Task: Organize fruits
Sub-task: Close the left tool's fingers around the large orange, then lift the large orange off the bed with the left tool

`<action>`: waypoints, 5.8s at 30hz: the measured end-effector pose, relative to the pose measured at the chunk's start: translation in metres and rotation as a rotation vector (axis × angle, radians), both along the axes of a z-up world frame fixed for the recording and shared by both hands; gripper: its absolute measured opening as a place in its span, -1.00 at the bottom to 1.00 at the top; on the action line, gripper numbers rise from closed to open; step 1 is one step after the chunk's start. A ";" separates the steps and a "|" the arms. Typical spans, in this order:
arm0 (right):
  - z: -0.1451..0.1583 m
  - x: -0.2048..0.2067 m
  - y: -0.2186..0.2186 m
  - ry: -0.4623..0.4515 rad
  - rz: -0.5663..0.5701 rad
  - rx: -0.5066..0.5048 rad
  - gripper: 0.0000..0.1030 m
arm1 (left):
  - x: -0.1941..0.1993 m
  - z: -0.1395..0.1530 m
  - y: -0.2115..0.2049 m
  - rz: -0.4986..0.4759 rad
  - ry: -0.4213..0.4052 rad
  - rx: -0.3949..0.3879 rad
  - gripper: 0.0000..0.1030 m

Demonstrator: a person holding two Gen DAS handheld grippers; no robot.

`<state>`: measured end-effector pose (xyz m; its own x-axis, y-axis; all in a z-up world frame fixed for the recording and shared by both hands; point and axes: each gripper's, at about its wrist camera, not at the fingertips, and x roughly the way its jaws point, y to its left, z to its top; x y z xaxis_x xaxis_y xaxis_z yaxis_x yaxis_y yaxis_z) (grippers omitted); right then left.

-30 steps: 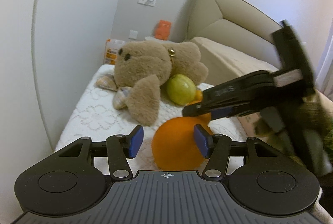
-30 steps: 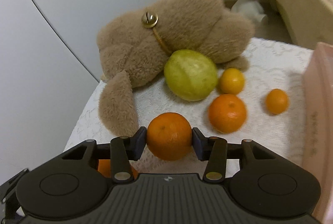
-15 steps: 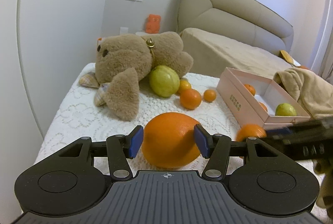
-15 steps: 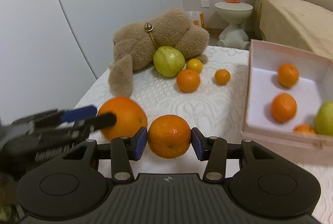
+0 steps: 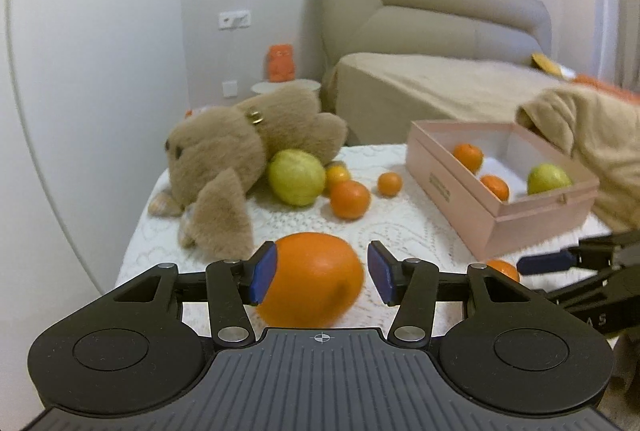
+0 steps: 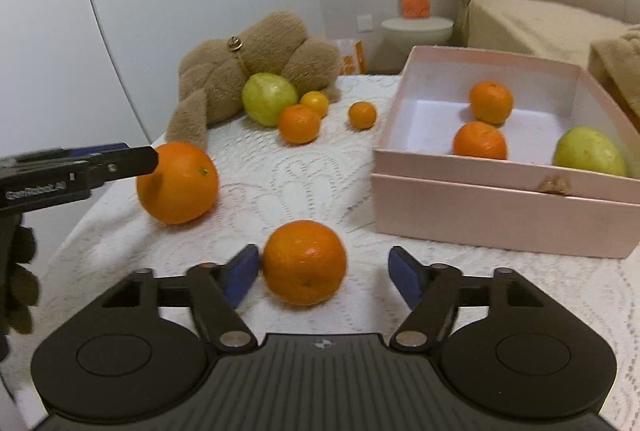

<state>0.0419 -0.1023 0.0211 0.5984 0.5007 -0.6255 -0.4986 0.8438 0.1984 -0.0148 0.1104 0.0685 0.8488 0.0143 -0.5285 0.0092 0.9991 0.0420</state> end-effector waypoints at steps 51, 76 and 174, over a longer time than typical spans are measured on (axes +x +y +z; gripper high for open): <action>-0.016 -0.002 -0.007 0.010 0.013 0.058 0.74 | 0.029 -0.015 0.020 0.122 0.049 0.041 0.15; -0.016 -0.002 -0.005 0.007 0.015 0.048 0.76 | 0.058 -0.020 0.010 0.028 0.062 0.181 0.32; -0.013 -0.030 0.002 -0.031 0.038 -0.171 0.89 | 0.024 -0.047 0.008 -0.134 0.072 -0.281 0.47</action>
<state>0.0120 -0.1001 0.0078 0.6016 0.4113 -0.6848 -0.5347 0.8442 0.0373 0.0095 0.1180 0.0218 0.7934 -0.2497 -0.5551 0.1341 0.9613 -0.2407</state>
